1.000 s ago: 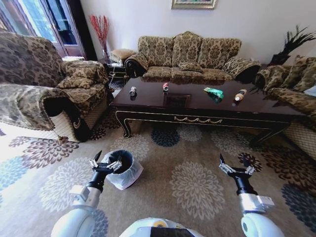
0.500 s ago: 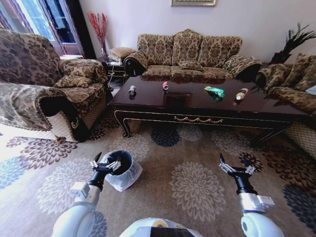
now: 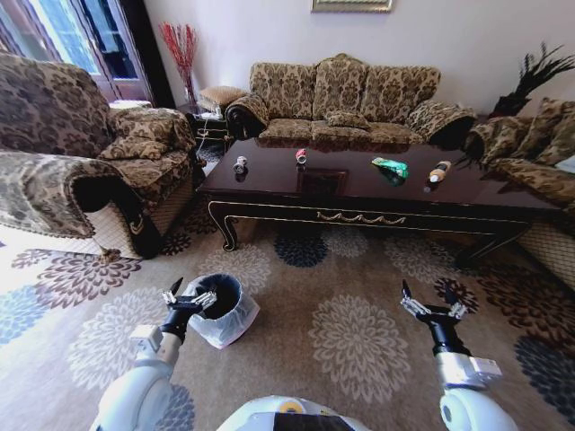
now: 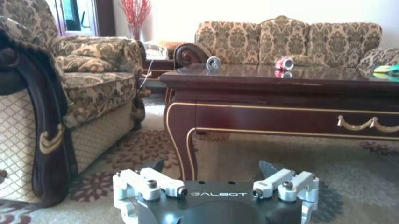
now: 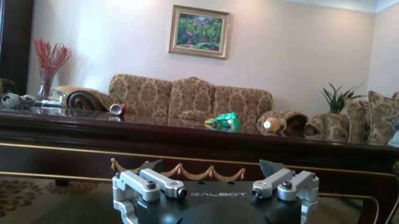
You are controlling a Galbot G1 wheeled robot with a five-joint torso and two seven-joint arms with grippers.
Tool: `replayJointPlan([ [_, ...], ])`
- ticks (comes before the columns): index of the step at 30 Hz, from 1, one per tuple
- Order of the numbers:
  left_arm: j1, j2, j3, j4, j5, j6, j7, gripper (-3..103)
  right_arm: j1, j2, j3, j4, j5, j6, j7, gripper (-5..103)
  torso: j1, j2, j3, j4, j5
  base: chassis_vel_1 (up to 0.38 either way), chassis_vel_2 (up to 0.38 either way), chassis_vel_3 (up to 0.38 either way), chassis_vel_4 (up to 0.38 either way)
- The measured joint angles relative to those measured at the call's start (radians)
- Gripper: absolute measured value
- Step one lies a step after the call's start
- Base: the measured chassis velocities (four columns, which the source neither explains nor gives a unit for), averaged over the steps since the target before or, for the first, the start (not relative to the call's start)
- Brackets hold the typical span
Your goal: Move to the front of the table and place the trash on the table into the trash bin.
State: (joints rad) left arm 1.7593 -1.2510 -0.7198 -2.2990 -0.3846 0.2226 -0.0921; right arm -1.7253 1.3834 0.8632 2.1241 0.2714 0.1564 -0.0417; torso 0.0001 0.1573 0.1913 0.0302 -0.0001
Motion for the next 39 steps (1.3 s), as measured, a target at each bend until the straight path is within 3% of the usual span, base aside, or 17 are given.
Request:
replayJointPlan([
  [9, -0.027, 0.005, 0.006, 0.048, -0.023, -0.046, -0.012, 100, -0.003, -0.009, 0.004, 0.001, 0.004, 0.001, 0.001, 100, 0.000, 0.001, 0.001, 0.0001, 0.0002, 0.000, 0.000, 0.000, 0.000],
  [11, -0.061, 0.043, -0.001, 0.092, -0.085, 0.022, -0.026, 100, -0.003, -0.017, 0.005, 0.001, 0.004, -0.003, 0.003, 100, 0.000, 0.002, 0.001, 0.0001, -0.0002, 0.000, 0.000, 0.000, 0.000],
  [12, -0.061, 0.043, -0.001, 0.092, -0.085, 0.022, -0.026, 100, -0.003, -0.017, 0.005, 0.001, 0.004, -0.003, 0.003, 100, 0.000, 0.002, 0.001, 0.0001, -0.0002, 0.000, 0.000, 0.000, 0.000],
  [14, -0.108, 0.112, -0.004, 0.150, -0.155, 0.100, -0.049, 100, -0.002, -0.025, 0.010, 0.000, 0.005, -0.007, 0.006, 100, 0.000, 0.002, 0.001, 0.0001, -0.0001, 0.000, 0.000, 0.000, 0.000],
  [20, -0.232, 0.221, 0.028, 0.295, -0.242, 0.197, -0.067, 100, 0.002, -0.038, 0.018, -0.018, 0.007, -0.016, 0.014, 100, 0.000, 0.002, 0.002, -0.0002, -0.0002, 0.000, 0.000, 0.000, 0.000],
  [22, -0.278, 0.272, 0.049, 0.362, -0.260, 0.250, -0.035, 100, -0.002, -0.041, 0.025, -0.031, 0.007, -0.016, 0.018, 100, 0.000, 0.002, 0.002, -0.0004, -0.0002, 0.000, 0.000, 0.000, 0.000],
  [30, -0.386, 0.362, 0.088, 0.563, -0.287, 0.348, 0.077, 100, -0.018, -0.043, 0.027, -0.055, 0.035, -0.021, 0.034, 100, 0.000, 0.003, 0.002, -0.0001, -0.0002, 0.000, 0.000, 0.000, 0.000],
  [39, -0.472, 0.404, 0.146, 0.667, -0.349, 0.419, 0.117, 100, 0.004, -0.049, 0.026, -0.087, 0.042, -0.020, 0.039, 100, 0.000, 0.003, 0.002, 0.0000, -0.0001, 0.000, 0.000, 0.000, 0.000],
])
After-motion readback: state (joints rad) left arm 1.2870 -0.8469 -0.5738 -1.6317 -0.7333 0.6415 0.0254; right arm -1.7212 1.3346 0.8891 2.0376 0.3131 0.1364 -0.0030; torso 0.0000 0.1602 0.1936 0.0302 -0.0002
